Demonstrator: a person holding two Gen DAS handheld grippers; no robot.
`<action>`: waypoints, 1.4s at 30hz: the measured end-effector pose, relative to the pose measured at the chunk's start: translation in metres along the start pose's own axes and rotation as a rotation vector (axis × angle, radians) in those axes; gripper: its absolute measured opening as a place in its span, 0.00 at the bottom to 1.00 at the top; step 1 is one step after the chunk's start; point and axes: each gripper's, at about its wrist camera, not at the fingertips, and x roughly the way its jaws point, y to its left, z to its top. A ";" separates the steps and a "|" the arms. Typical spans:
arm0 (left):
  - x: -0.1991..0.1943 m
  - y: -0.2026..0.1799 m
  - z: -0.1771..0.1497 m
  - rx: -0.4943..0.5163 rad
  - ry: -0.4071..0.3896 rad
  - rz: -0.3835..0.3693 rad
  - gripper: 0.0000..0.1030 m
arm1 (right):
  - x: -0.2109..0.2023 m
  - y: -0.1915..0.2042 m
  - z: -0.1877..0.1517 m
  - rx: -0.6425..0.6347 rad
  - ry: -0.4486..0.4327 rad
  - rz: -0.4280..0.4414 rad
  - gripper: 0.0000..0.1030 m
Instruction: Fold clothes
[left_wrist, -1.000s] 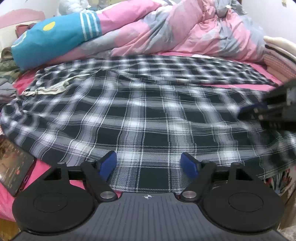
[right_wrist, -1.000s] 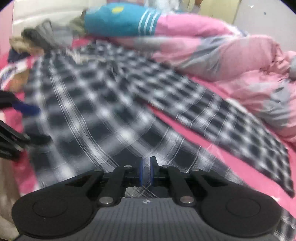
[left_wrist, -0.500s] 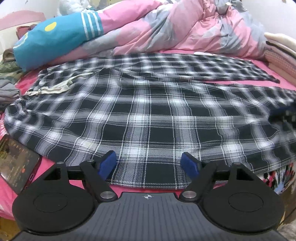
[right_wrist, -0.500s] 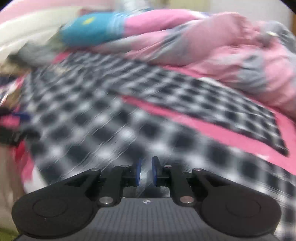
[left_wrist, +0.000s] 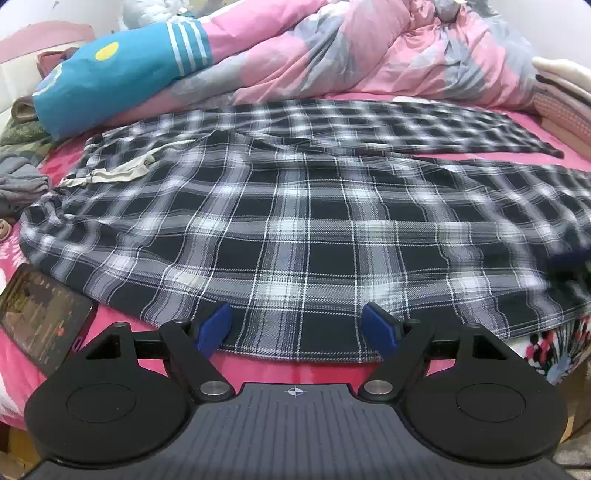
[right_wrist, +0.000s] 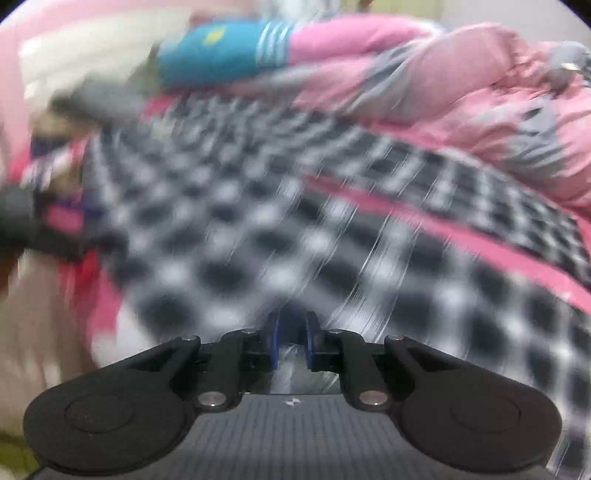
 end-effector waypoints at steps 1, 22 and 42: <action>0.000 0.001 0.000 -0.001 0.001 -0.001 0.77 | -0.004 0.005 -0.008 -0.019 0.019 0.007 0.14; -0.026 -0.001 0.006 -0.002 -0.056 0.019 0.77 | -0.003 0.033 0.015 -0.112 -0.069 0.160 0.15; 0.035 -0.090 0.038 0.102 -0.046 -0.127 0.79 | -0.043 -0.036 -0.033 -0.116 0.106 0.051 0.14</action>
